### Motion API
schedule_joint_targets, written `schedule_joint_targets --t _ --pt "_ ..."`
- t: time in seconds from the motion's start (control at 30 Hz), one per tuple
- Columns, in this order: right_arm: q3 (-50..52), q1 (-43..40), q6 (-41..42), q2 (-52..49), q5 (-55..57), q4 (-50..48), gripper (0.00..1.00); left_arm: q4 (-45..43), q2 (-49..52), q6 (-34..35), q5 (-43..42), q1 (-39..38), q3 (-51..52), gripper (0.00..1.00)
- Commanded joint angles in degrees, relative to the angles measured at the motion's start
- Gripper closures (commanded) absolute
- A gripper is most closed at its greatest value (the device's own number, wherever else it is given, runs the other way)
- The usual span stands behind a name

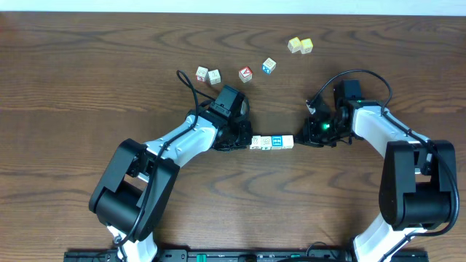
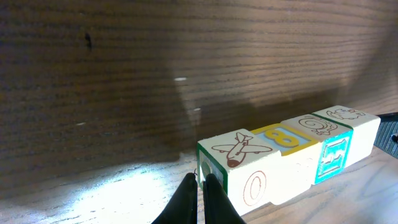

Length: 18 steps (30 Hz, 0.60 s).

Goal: Lift 4 blocks

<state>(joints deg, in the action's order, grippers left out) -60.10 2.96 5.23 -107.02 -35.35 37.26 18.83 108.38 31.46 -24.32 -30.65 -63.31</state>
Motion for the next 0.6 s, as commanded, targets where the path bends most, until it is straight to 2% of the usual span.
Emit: schedule_joint_targets --t 0.0,0.57 --pt "0.28 0.72 0.5 -0.15 -2.51 0.02 0.99 -0.11 0.31 -0.72 -0.76 -0.09 0.0 0.93" --pt "0.28 2.51 2.69 -0.15 -2.64 -0.15 0.99 -0.09 0.31 -0.74 -2.08 -0.09 0.0 0.93"
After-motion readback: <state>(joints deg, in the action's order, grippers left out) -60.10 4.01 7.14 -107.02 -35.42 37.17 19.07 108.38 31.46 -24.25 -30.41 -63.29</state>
